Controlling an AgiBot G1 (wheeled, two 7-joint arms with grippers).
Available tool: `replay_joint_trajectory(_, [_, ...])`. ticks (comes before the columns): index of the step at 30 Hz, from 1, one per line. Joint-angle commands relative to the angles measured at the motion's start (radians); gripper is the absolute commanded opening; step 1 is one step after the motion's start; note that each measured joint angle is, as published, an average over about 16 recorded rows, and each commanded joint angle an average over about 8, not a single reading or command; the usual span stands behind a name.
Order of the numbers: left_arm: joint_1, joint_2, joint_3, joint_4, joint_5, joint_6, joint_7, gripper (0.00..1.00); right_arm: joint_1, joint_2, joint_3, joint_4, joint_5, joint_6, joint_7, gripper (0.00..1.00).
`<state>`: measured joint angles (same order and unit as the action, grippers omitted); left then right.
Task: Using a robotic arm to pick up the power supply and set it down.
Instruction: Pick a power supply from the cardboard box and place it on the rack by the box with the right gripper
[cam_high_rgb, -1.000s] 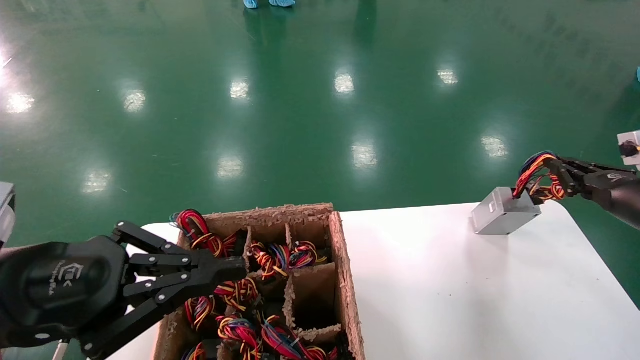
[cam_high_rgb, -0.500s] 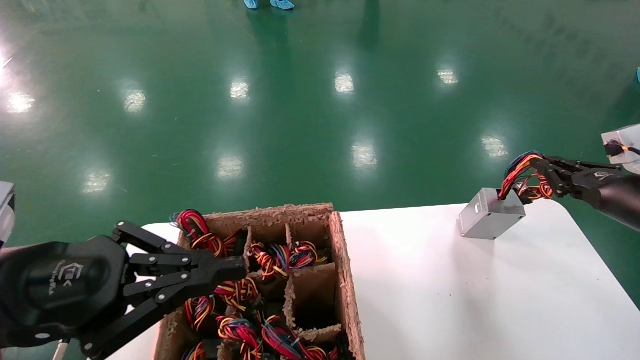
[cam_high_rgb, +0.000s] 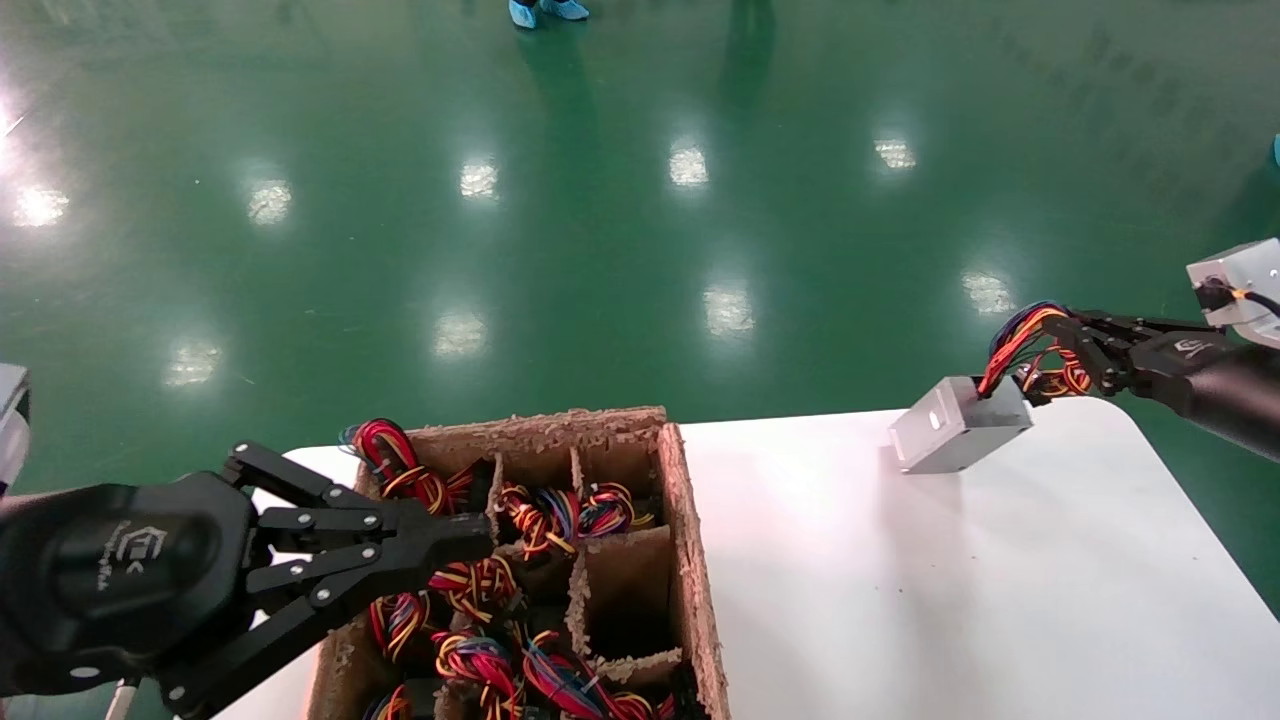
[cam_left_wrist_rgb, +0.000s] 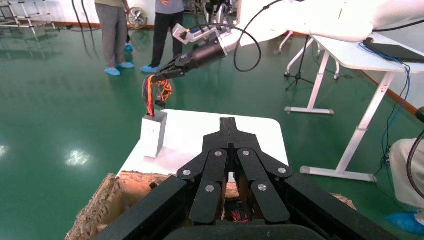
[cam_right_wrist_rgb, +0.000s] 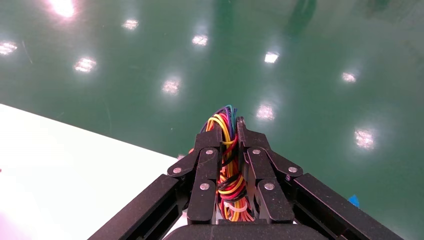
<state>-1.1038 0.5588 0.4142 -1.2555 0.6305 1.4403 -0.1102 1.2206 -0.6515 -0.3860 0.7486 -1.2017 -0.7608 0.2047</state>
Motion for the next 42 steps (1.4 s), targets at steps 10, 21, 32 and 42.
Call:
replay_joint_trajectory(10, [0.000,0.000,0.000,0.000,0.000,0.000,0.000,0.00,0.007,-0.004,-0.019,0.013,-0.020,-0.019,0.009,0.00])
replay_joint_trajectory(21, [0.000,0.000,0.000,0.000,0.000,0.000,0.000,0.00,0.004,-0.032,-0.027,0.017,-0.032,0.021,0.032,0.00])
replay_joint_trajectory(32, [0.000,0.000,0.000,0.000,0.000,0.000,0.000,0.00,-0.016,-0.026,-0.041,0.047,-0.055,0.062,0.083,0.00])
replay_joint_trajectory(42, [0.000,0.000,0.000,0.000,0.000,0.000,0.000,0.00,-0.029,-0.018,-0.054,0.077,-0.069,0.071,0.121,0.50])
